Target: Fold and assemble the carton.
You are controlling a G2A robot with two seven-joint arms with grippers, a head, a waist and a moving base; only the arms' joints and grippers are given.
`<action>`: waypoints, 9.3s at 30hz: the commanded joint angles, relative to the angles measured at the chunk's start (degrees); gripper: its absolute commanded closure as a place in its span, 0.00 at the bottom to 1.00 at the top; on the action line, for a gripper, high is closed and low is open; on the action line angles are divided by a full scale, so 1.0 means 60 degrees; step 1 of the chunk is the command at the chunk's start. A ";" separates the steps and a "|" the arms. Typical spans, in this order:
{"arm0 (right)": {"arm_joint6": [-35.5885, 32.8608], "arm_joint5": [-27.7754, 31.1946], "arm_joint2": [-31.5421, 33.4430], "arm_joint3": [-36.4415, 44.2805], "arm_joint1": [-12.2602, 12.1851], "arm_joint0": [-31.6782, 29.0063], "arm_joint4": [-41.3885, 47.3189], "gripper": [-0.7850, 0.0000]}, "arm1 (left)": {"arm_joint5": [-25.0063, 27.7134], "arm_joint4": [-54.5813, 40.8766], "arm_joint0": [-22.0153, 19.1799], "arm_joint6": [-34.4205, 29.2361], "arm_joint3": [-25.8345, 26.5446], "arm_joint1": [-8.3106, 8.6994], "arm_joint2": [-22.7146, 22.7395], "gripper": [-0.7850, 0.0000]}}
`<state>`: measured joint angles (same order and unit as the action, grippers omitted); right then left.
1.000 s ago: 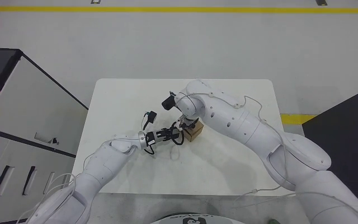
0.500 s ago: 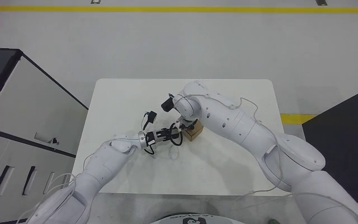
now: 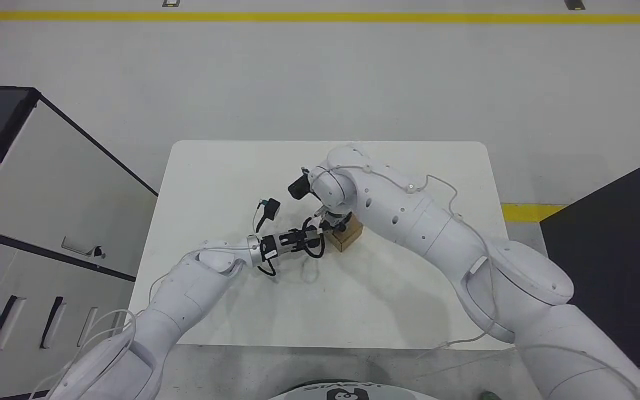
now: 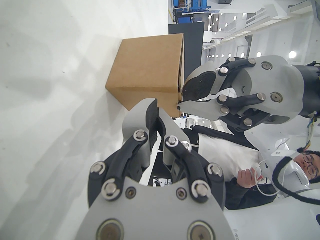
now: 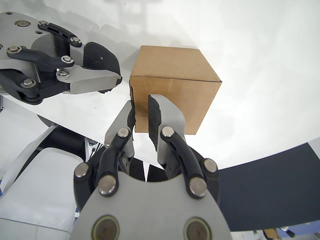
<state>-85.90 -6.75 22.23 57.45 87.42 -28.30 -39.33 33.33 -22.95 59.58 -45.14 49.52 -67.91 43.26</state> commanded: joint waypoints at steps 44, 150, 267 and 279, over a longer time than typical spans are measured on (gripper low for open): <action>0.0655 0.0341 0.1348 -0.0223 -0.0054 -0.0249 0.0080 1.00 | 0.0000 0.0000 0.0000 0.0000 0.0000 0.0000 0.0000 1.00; 0.0365 0.4560 1.0273 0.4353 -0.4105 -0.7212 1.0929 0.00 | 0.1692 0.6774 0.0508 0.4568 0.1063 0.0397 0.0766 0.00; 0.0236 0.4424 1.1103 0.4305 -0.4397 -0.8039 1.1752 0.00 | 0.0267 1.6724 -0.0381 1.2647 -0.0611 -0.1057 -0.0388 1.00; 0.0236 0.4424 1.1103 0.4305 -0.4397 -0.8039 1.1752 0.00 | 0.2257 1.6851 0.1155 1.0940 0.3299 0.0098 0.1605 1.00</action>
<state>-84.49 19.79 88.85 83.28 61.04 -76.53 31.18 46.66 78.02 64.71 22.65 65.54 -68.01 51.44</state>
